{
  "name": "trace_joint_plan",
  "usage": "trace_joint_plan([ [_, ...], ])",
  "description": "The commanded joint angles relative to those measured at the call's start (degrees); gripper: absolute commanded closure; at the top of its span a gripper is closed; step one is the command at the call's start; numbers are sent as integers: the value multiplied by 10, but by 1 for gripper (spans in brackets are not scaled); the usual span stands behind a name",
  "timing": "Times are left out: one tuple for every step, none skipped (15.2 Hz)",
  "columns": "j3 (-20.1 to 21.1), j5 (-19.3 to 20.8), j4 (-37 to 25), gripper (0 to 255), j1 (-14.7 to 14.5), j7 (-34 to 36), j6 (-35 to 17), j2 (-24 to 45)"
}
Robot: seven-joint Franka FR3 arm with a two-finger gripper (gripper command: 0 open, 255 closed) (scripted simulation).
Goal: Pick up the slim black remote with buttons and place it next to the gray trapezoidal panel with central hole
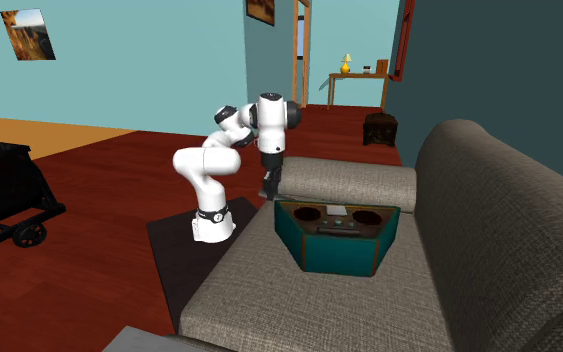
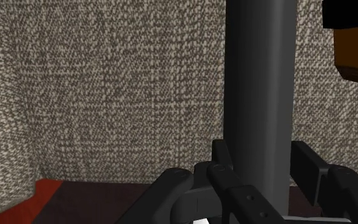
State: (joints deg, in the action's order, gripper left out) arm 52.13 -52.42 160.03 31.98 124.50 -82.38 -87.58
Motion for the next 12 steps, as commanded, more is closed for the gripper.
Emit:
trace_joint_plan([
  [-15, 14, -13, 255, 7, 0, 8, 4],
  [-22, 21, -19, 255, 10, 0, 12, 6],
  [-29, 28, -25, 255, 13, -1, 16, 8],
  [-37, 34, -32, 255, 17, -1, 20, 11],
  [-42, 39, -36, 255, 19, -1, 23, 13],
  [-38, 40, -42, 255, 39, -17, 8, 30],
  [-34, 40, -48, 255, 60, -32, -6, 48],
  [-29, 39, -55, 255, 80, -46, -21, 66],
  [-23, 39, -63, 255, 101, -60, -35, 84],
  [-17, 39, -71, 255, 122, -73, -48, 102],
  [-11, 38, -81, 255, 143, -85, -61, 120],
  [-4, 38, -91, 255, 164, -97, -74, 139],
])
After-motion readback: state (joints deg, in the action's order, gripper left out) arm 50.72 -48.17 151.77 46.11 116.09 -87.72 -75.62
